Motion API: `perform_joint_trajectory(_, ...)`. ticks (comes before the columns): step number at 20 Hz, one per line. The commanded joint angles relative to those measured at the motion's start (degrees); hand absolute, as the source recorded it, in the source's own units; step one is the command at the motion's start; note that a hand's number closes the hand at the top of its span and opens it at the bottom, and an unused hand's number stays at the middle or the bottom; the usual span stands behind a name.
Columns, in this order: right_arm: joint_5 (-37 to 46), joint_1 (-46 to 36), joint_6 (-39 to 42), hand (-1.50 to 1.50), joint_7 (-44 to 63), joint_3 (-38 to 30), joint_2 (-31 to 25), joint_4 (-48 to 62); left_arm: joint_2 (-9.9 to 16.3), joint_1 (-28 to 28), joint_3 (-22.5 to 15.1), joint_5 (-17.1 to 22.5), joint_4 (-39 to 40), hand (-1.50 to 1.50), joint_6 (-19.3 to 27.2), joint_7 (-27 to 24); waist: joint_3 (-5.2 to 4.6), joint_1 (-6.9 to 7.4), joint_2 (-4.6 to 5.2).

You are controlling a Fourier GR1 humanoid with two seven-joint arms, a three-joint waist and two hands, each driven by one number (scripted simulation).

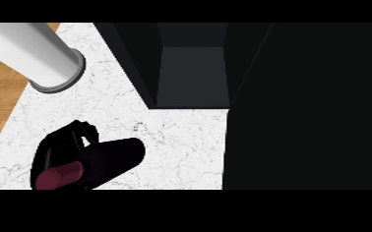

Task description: Pick up the wine, place it into the cabinet and close the cabinet

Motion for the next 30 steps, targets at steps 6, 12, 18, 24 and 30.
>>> perform_joint_trajectory(6, -3.2, 1.5, 0.7, -1.50, 0.4, -0.1, 0.5, -4.2, -2.4, -2.5, -7.0, -5.2, -13.9, 1.50, 6.9, 16.9, -0.03, 0.06, 0.13)
perform_joint_trajectory(12, -4.5, 2.1, -0.4, -1.50, 2.5, -0.6, 0.0, -7.8, -8.9, -8.7, -15.3, -10.9, -14.0, 1.50, 13.5, 20.8, -0.04, -0.21, 0.09)
perform_joint_trajectory(18, -1.7, -0.7, -0.5, -1.50, -0.1, -0.3, 0.8, -2.6, -9.0, -17.6, -24.6, -11.3, -8.5, 1.50, 26.1, 22.6, -0.05, -0.21, 0.20)
perform_joint_trajectory(24, -6.5, 3.3, 1.1, -1.50, 1.5, -2.8, 0.1, -7.1, -9.0, -30.6, -21.0, -9.2, -1.4, 1.50, 32.2, 25.4, -0.04, -0.80, 0.20)
perform_joint_trajectory(30, -7.6, 4.2, 3.4, -1.50, -0.3, -4.0, -0.9, -5.9, -9.0, -35.9, -23.3, -10.4, 1.7, 1.50, 39.4, 28.7, -0.03, -0.67, 0.20)
